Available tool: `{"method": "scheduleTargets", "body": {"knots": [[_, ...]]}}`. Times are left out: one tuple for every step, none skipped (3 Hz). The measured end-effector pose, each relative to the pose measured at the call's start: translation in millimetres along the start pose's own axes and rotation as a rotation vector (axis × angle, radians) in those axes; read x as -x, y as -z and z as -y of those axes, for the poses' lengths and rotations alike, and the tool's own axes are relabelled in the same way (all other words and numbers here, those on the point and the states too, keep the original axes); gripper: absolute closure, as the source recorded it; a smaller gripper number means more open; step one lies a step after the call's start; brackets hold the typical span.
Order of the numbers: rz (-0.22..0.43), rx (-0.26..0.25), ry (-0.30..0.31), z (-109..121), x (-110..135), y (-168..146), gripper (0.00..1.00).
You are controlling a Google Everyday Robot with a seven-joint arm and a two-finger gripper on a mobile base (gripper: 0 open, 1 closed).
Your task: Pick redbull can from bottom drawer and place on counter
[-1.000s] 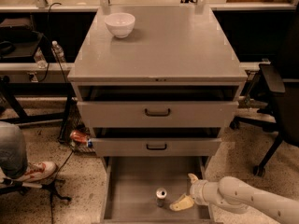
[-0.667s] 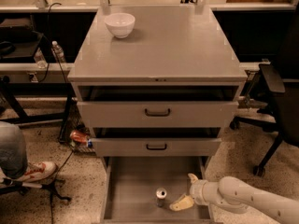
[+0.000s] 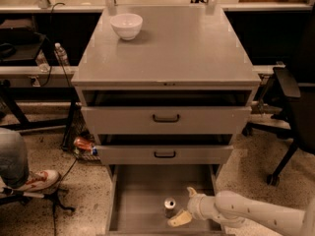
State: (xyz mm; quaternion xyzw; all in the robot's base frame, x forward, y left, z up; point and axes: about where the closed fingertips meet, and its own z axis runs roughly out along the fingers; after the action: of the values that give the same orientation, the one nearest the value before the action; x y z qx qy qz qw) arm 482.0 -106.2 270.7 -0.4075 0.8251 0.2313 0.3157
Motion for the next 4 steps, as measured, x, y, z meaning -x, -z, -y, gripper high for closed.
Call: {"method": "scheduleTargets", "body": {"knots": [[-0.021,-0.008,0.011,-9,-3,-34,0.0],[-0.014,-0.019,0.001,-7,-3,-52,0.0],[-0.01,-0.018,-0.003,-6,-2,-70,0.0],[-0.007,0.0,-0.014,-8,-6,-84,0.22]]}}
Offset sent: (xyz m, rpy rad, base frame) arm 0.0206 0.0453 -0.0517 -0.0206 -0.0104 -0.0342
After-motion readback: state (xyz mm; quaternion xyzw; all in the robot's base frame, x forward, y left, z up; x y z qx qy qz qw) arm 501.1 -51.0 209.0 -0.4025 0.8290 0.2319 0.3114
